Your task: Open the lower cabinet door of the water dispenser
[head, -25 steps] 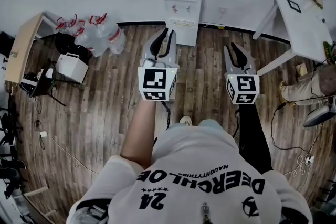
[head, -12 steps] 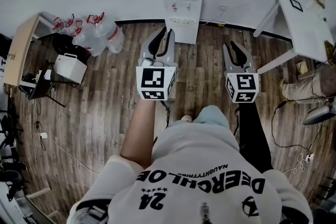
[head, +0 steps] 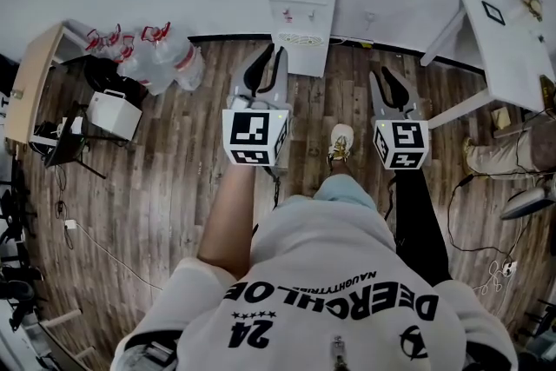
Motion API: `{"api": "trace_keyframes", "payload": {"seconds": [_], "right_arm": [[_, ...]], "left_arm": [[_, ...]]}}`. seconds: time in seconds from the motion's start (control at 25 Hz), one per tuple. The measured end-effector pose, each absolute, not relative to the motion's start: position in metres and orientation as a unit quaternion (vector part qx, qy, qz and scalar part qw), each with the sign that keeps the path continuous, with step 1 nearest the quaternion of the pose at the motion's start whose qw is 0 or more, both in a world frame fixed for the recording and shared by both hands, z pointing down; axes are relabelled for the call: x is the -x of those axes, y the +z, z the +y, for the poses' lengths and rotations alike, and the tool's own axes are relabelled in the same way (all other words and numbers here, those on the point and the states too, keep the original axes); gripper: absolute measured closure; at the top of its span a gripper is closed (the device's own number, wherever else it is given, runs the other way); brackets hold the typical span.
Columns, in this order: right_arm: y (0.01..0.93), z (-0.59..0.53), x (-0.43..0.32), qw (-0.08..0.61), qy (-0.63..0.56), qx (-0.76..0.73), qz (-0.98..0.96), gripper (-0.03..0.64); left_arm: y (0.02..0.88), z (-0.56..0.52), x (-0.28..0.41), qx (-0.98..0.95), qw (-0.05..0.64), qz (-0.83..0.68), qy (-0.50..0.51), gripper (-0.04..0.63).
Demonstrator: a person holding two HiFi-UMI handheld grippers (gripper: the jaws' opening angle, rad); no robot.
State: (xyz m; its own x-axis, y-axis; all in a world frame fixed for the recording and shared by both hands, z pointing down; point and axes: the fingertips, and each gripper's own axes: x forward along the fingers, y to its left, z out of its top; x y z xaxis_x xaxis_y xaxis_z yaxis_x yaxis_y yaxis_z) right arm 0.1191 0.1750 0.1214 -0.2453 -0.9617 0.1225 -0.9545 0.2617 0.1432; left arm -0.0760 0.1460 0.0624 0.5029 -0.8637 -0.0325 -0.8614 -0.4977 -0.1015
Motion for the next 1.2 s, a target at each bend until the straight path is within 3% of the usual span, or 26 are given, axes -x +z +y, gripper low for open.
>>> {"api": "trace_keyframes", "payload": {"seconds": [1.2], "right_arm": [[0.137, -0.053, -0.189, 0.08, 0.005, -0.58, -0.811, 0.549]], "left_arm": [[0.078, -0.066, -0.007, 0.858, 0.04, 0.511, -0.041, 0.537]]}}
